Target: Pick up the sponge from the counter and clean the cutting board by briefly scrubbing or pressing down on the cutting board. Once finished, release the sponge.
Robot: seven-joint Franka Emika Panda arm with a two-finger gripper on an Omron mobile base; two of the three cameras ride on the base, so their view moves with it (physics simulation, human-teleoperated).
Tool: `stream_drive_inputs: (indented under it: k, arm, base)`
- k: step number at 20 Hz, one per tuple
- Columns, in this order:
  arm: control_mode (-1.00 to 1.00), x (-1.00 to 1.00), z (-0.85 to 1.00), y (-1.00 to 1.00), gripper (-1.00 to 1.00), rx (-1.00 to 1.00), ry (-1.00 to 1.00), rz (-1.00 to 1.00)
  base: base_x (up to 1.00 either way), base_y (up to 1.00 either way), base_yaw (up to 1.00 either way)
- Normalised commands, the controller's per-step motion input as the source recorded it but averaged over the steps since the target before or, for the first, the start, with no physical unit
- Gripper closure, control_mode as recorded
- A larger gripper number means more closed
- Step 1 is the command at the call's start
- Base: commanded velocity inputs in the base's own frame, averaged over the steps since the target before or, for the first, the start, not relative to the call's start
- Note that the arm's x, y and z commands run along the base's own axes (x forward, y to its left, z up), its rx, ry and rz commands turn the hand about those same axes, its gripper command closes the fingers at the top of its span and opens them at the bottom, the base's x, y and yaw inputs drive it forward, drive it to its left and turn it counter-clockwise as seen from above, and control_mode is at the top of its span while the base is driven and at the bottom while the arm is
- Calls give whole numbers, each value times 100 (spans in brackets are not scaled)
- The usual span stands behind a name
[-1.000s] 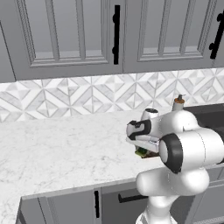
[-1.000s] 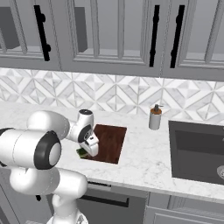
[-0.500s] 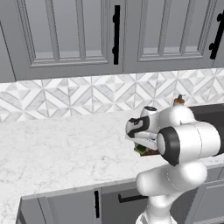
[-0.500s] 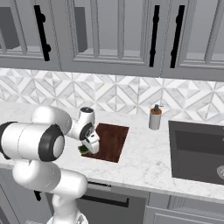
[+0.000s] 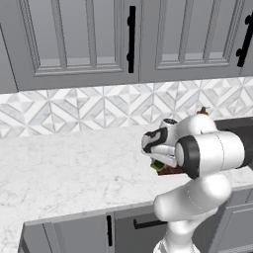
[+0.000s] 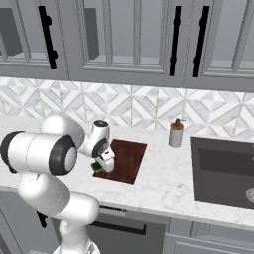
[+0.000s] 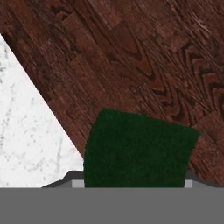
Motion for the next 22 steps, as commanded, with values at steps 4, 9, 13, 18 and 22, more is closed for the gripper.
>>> stream_drive_inputs:
  k: [4,9,13,18,22]
  arm:
    - [-100,39,-2,-3,100,0,-3,0]
    - [-100,28,0,-5,100,0,-8,0]
    - [-100,39,0,-5,100,0,-1,0]
    - [-100,44,0,-6,100,0,-2,0]
    - [-100,50,0,-4,100,0,-1,0]
  base:
    - [0,0,0]
    - [0,0,0]
    - [0,0,0]
    - [0,0,0]
    - [0,0,0]
